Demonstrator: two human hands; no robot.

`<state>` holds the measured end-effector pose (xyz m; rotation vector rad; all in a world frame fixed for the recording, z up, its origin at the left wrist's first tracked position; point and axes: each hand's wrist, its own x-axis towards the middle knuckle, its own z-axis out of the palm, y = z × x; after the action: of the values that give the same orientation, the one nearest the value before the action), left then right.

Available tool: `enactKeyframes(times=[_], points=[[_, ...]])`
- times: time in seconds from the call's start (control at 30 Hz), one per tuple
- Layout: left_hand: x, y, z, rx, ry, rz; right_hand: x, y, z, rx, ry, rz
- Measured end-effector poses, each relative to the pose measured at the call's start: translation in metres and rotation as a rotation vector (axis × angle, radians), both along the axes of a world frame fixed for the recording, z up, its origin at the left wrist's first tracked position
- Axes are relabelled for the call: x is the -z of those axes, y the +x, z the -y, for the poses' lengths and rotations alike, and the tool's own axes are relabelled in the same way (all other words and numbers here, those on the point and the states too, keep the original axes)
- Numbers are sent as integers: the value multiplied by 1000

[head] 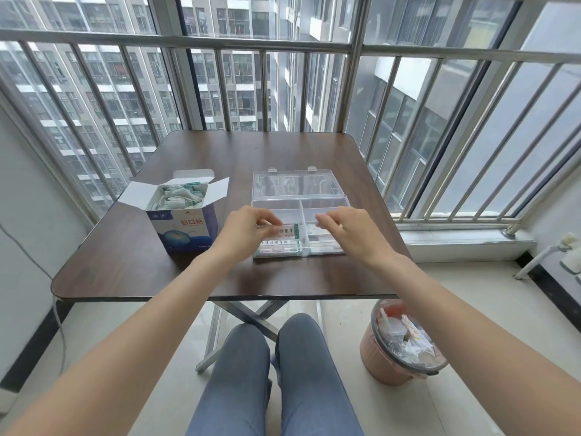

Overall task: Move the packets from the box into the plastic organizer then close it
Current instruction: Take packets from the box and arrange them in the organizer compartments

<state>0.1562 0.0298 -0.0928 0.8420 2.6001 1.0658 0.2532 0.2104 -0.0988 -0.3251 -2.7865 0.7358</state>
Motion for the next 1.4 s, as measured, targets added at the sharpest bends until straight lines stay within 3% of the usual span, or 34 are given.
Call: enactKeyframes(times=[0.17,0.3,0.47,0.57,0.9,1.13,1.4], points=[[-2,-6,-5,72,-16,30,-6,-18,19,-71,-254,-29],[1,-7,0,42,4,-4,0,-30,21,-41,-271,15],[4,-10,2,53,-70,-61,3,-39,28,-31,-113,69],[4,-9,0,47,-221,-196,3,-40,34,-41,101,122],[1,-9,-7,111,-566,-490,0,-37,41,30,406,239],[-1,-7,-11,158,-706,-661,-5,-37,52,73,415,338],[0,-12,-7,167,-592,-568,-1,-40,53,151,258,395]])
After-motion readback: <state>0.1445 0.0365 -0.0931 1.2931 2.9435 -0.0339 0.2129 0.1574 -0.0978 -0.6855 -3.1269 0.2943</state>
